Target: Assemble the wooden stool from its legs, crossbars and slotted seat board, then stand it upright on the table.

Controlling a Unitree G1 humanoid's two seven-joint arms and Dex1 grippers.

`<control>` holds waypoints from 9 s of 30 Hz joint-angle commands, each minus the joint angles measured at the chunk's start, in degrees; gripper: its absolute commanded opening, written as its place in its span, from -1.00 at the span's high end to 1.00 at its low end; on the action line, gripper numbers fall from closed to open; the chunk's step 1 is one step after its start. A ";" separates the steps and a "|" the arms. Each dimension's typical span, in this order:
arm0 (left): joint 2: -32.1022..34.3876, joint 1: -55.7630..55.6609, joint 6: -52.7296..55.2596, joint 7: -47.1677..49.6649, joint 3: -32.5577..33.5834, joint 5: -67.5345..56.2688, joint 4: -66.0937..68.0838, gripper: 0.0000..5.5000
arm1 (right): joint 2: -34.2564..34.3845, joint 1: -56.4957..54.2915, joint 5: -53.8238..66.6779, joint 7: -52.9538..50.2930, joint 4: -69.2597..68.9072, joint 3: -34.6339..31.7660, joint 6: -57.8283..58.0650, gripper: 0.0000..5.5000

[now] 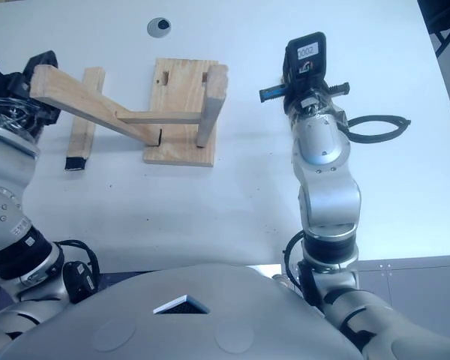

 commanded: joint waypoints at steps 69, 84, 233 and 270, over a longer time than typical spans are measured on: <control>18.50 -5.08 -2.76 -27.51 -22.48 8.06 22.43 1.00 | -18.00 -25.23 -9.24 37.05 65.83 11.83 -73.12 0.99; 9.83 -3.09 3.16 -14.96 -23.75 15.52 21.94 1.00 | 3.08 -28.06 -7.24 34.88 76.27 16.67 -84.52 0.99; -3.50 -27.76 -11.42 -5.82 -7.94 -34.89 9.47 0.22 | -10.01 -20.67 17.90 31.30 21.73 -6.06 -54.56 0.52; 19.73 -24.12 -10.22 -13.26 2.06 -29.64 13.98 0.86 | -10.67 -16.07 6.98 26.96 24.53 -2.18 -49.38 -0.06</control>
